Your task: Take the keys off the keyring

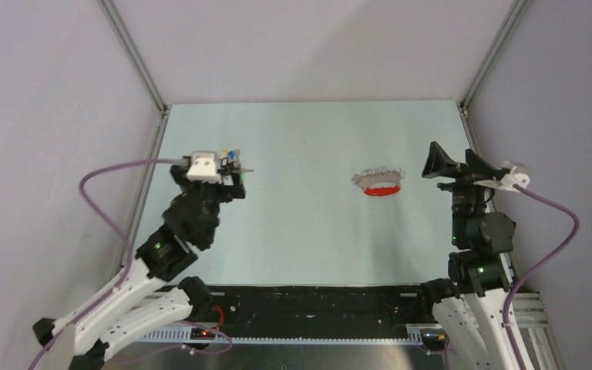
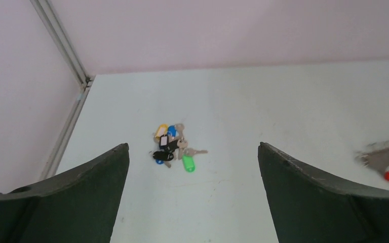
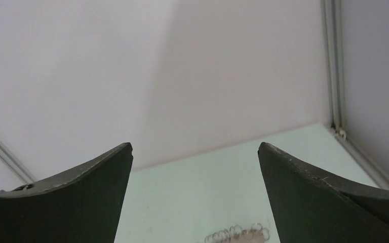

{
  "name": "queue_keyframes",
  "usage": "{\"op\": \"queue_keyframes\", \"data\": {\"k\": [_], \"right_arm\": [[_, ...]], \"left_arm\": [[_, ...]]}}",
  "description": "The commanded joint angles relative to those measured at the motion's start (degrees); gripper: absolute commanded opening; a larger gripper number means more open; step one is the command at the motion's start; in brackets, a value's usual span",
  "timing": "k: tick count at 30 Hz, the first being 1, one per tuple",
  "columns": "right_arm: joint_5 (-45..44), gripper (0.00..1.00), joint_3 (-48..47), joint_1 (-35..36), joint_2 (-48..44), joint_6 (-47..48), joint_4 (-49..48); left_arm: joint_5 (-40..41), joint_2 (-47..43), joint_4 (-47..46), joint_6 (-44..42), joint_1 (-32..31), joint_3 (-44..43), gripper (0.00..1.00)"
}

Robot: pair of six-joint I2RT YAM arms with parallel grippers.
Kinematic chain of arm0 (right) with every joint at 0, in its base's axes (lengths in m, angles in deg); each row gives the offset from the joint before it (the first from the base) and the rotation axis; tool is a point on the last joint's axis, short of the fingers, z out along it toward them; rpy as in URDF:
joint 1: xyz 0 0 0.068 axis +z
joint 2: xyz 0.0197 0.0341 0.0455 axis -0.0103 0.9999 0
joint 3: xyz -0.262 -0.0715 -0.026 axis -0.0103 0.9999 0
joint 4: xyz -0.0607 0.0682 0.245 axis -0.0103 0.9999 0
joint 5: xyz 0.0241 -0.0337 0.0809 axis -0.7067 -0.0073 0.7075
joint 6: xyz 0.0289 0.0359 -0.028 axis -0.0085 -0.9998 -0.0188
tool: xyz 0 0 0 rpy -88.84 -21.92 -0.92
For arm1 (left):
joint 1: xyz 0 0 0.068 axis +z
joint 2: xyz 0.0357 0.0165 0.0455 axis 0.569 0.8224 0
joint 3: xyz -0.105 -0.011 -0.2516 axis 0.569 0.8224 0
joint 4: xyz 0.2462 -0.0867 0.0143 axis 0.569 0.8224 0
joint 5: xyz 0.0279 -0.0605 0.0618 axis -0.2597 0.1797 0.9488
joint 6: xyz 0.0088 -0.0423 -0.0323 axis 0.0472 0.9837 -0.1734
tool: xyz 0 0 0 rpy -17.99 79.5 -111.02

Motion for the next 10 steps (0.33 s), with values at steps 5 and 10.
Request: {"op": "queue_keyframes", "data": {"k": [5,10], "right_arm": [[-1.38,0.99,-1.64,-0.27,-3.05,6.25,4.44],[-1.02,0.99,-1.69,-0.32,-3.39,6.29,4.64]], "left_arm": [[1.29,-10.73,-11.02,-0.98,-0.18,5.30,1.00],[0.22,-11.23,-11.82,-1.89,-0.17,5.46,1.00]]}}
